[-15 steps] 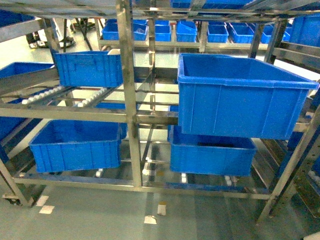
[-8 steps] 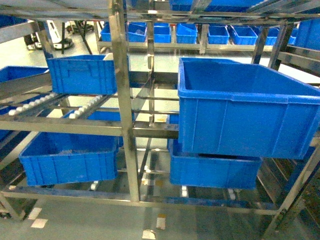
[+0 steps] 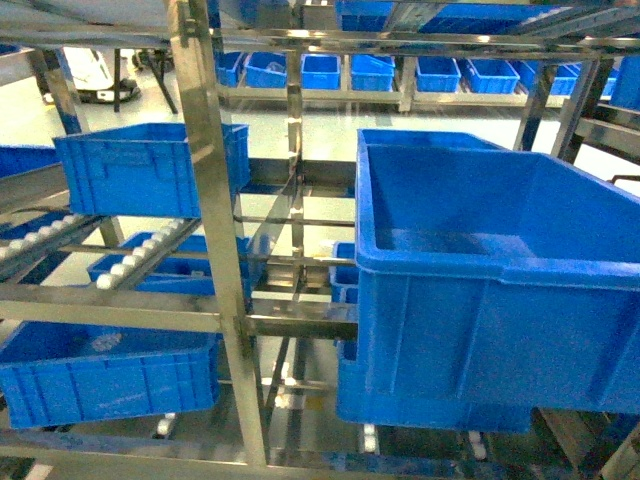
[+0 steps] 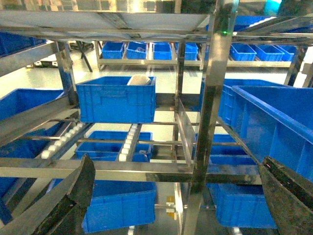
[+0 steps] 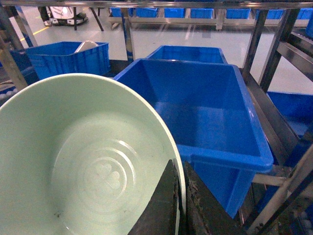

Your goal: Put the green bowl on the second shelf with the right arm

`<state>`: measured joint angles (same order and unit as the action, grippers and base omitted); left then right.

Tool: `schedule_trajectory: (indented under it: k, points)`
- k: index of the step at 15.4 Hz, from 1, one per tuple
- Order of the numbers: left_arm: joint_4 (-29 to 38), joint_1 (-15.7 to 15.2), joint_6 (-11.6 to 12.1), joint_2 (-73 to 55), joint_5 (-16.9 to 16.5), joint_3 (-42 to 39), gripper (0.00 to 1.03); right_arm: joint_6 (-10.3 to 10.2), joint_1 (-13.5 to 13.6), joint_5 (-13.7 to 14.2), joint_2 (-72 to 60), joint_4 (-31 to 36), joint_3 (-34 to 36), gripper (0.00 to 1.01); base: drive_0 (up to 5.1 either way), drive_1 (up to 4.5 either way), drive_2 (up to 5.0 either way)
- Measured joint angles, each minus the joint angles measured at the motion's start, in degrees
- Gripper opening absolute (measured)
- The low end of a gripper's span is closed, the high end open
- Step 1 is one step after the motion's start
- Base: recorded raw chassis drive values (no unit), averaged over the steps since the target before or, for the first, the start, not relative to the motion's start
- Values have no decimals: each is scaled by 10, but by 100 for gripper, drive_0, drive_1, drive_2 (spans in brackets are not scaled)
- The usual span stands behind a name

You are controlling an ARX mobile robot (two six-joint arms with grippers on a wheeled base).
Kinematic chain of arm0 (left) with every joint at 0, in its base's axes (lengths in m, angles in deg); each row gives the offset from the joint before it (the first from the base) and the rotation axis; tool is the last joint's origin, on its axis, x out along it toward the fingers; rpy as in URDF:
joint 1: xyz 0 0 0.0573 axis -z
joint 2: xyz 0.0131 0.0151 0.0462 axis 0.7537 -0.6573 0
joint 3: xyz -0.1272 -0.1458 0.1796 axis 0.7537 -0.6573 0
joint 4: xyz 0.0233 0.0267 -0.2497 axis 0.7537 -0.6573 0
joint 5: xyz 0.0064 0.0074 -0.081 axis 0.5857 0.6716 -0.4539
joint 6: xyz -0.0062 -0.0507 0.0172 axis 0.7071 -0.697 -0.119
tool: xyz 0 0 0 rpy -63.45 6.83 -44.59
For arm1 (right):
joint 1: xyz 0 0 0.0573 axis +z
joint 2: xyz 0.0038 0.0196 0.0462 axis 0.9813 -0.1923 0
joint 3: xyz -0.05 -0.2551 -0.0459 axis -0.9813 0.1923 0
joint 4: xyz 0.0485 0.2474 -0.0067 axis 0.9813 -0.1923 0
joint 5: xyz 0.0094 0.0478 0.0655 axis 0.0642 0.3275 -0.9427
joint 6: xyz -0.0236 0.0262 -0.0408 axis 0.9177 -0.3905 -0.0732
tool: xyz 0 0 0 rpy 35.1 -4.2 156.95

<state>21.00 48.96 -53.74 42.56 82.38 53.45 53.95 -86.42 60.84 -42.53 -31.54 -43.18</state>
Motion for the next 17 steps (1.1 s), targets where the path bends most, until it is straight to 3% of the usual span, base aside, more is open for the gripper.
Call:
schedule_trajectory:
  k: [12,15,17]
  points:
    - [2,0,0,0,2,0,98,0,0,0,0,-1,0,2,3,423,-418]
    - [0,0,0,0,0,0,98,1,0,0,-3,3,1,2,0,0,0]
    - [0,0,0,0,0,0,98,13,0,-10,-78,56,23,2,0,0,0]
